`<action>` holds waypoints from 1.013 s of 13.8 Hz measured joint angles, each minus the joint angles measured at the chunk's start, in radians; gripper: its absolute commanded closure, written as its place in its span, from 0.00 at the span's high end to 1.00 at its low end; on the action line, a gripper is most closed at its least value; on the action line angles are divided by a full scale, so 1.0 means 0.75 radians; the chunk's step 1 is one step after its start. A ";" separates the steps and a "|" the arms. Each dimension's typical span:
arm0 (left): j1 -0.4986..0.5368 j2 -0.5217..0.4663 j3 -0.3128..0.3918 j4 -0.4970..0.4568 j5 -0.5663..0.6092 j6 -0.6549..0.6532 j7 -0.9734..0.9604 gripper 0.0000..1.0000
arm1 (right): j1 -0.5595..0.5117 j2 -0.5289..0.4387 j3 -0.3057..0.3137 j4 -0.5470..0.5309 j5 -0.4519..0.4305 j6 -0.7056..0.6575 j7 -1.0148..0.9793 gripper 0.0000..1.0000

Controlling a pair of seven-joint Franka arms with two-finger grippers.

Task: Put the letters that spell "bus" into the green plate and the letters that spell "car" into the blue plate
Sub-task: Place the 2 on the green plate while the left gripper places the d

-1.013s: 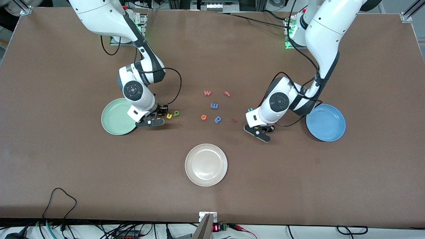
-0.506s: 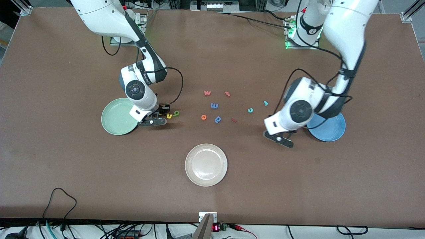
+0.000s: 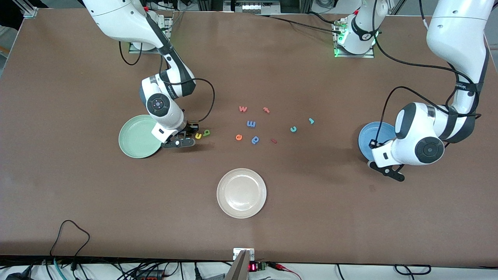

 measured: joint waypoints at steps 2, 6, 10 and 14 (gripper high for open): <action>0.013 0.012 0.000 -0.110 0.029 0.129 0.000 1.00 | -0.017 -0.018 -0.004 0.014 0.000 -0.013 -0.001 0.00; 0.027 -0.005 -0.002 -0.165 0.030 0.195 0.000 1.00 | -0.235 -0.169 -0.021 0.083 -0.001 -0.205 -0.144 0.00; 0.031 -0.142 -0.151 -0.157 0.020 0.043 -0.070 1.00 | -0.549 -0.195 -0.027 0.085 0.000 -0.240 -0.442 0.00; -0.014 -0.146 -0.415 -0.185 0.000 0.033 -0.686 1.00 | -0.578 -0.069 -0.009 0.082 0.002 -0.217 -0.456 0.00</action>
